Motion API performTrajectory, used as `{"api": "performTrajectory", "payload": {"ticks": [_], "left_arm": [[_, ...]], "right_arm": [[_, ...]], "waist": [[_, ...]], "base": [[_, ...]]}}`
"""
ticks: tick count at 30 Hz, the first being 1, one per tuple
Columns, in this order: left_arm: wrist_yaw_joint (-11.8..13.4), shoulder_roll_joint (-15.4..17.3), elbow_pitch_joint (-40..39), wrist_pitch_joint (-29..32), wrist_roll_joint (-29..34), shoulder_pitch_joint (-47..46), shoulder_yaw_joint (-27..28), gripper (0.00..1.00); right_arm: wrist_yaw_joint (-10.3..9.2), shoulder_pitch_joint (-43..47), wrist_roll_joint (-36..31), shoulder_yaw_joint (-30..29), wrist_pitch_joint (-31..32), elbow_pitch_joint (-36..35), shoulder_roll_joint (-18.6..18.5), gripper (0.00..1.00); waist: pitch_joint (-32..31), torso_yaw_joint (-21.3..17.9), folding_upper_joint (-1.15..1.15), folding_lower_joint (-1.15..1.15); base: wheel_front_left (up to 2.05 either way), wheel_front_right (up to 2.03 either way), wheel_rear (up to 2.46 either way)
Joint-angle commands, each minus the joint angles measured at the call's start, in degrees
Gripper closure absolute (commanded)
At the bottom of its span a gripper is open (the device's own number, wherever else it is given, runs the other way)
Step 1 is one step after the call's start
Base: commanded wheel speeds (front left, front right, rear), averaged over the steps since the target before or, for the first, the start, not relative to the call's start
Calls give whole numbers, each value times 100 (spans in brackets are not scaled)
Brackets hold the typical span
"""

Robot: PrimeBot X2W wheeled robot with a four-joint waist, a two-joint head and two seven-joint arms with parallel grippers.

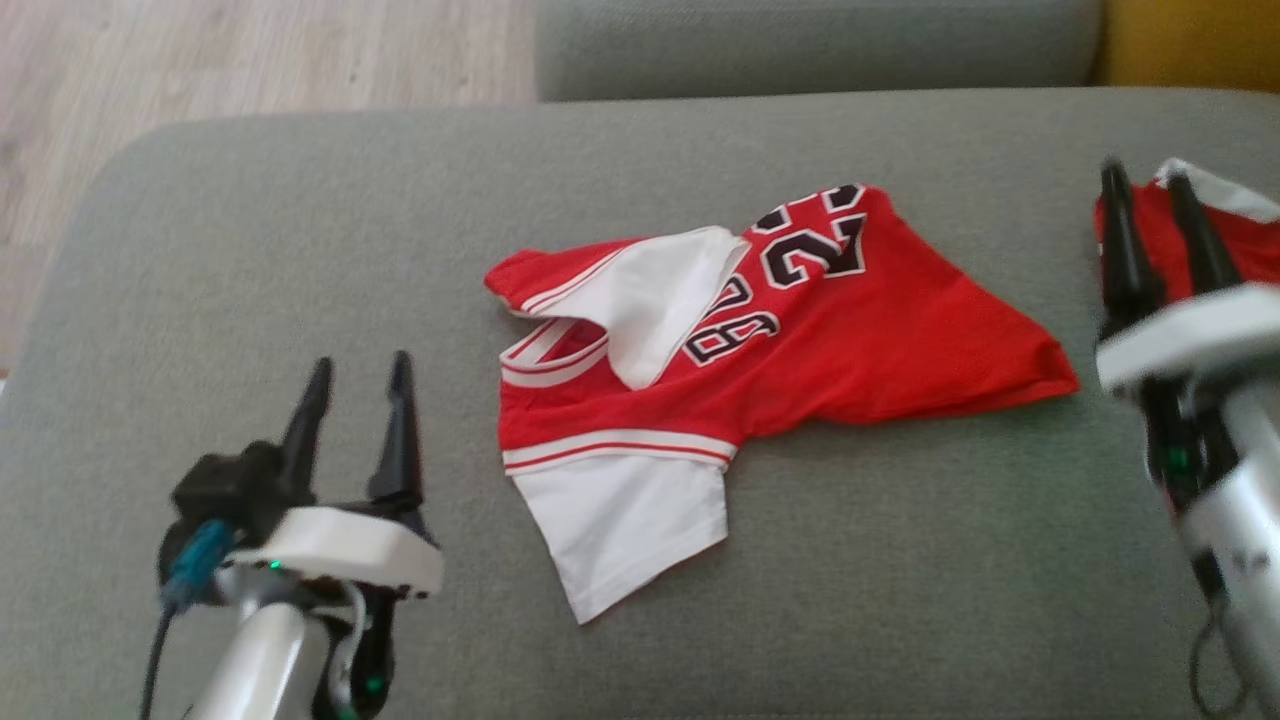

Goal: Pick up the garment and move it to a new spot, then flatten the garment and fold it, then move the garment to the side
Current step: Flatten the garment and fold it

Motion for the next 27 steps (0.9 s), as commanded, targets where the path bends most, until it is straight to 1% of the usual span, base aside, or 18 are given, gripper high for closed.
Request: {"api": "performTrajectory", "payload": {"ticks": [1,3,6,10,13,16,19,27], "left_arm": [[39,131,-240,-69,77,-127,285,0],[61,128,-402,-69,173,13,428,0],[47,155,-537,-69,324,185,599,0],[23,114,-612,-70,453,374,801,0],[-19,25,-578,-70,547,514,915,0],[-85,-103,-536,-70,636,632,1006,0],[-182,-231,-480,-70,693,717,1077,0],[-414,-410,-390,-70,868,722,1246,0]], "right_arm": [[41,97,-128,-42,-64,-245,-87,0],[41,486,-447,-335,-73,-575,-43,0],[41,1149,-1081,-831,-76,-1194,148,0],[41,2005,-1988,-1405,-77,-2055,539,0],[41,2509,-2445,-1629,-78,-2442,883,0],[41,2836,-2743,-1836,-78,-2558,1193,0],[41,2978,-2931,-1902,-19,-2599,1397,0],[41,2958,-3064,-2039,154,-2716,1498,0]], "waist": [[-108,-99,0,0],[-148,-174,0,0],[-199,-253,0,0],[-215,-323,0,0],[-230,-376,0,0],[-271,-405,0,0],[-295,-425,0,0],[-316,-419,0,0]], "base": [[0,0,0],[0,0,0],[0,0,0],[0,0,0],[0,0,0],[0,0,0],[0,0,0],[0,0,0]]}}
